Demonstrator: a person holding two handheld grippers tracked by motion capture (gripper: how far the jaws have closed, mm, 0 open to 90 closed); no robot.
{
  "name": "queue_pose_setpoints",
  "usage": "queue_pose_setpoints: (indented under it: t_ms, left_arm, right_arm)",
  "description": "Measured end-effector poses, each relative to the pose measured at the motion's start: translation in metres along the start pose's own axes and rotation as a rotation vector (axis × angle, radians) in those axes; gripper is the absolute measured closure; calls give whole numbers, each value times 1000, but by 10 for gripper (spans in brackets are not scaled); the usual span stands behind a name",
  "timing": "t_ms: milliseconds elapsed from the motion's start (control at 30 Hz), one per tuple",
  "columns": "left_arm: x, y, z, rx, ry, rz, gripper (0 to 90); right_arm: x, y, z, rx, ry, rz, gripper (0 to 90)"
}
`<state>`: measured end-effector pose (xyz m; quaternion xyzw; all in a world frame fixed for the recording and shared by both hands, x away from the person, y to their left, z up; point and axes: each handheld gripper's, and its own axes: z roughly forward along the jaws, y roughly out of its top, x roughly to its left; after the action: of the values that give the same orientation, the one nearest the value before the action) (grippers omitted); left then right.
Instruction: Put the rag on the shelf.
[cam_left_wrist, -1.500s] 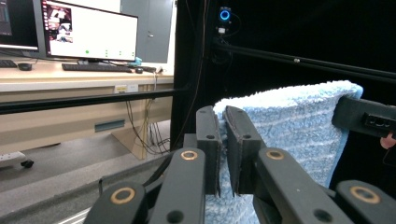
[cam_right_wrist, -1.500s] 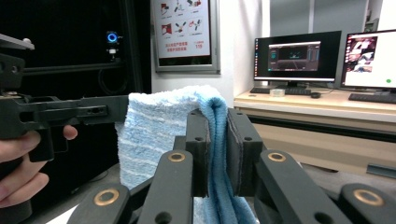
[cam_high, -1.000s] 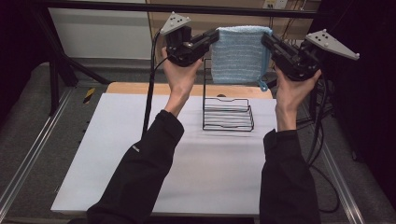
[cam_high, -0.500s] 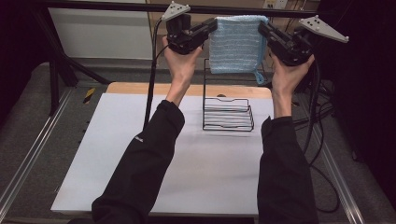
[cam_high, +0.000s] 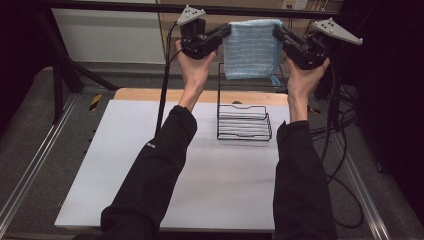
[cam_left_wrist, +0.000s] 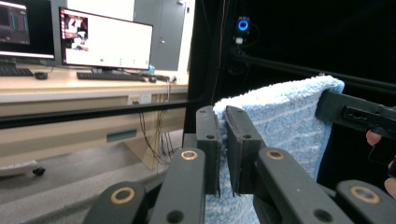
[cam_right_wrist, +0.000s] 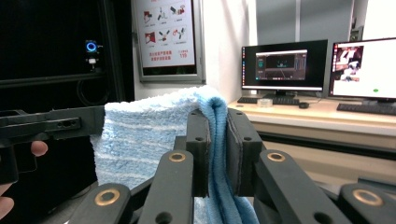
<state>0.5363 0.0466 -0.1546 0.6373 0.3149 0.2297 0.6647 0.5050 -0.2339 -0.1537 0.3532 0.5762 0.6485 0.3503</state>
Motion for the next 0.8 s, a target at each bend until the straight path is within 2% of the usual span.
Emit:
queue_pose_setpoints:
  t_ms: [200, 400, 567, 800]
  left_arm:
    - [3, -13, 5, 40, -6, 7, 840]
    - [6, -26, 5, 69, -12, 14, 839]
    - [8, -39, 2, 104, -41, 50, 838]
    - [2, -56, -5, 128, -84, 67, 838]
  right_arm:
    - [-7, -18, 0, 42, -11, 21, 813]
    - [-8, -34, -2, 60, 2, 25, 812]
    - [-7, -52, -11, 75, 6, 27, 812]
    - [-9, -70, -24, 90, 9, 39, 811]
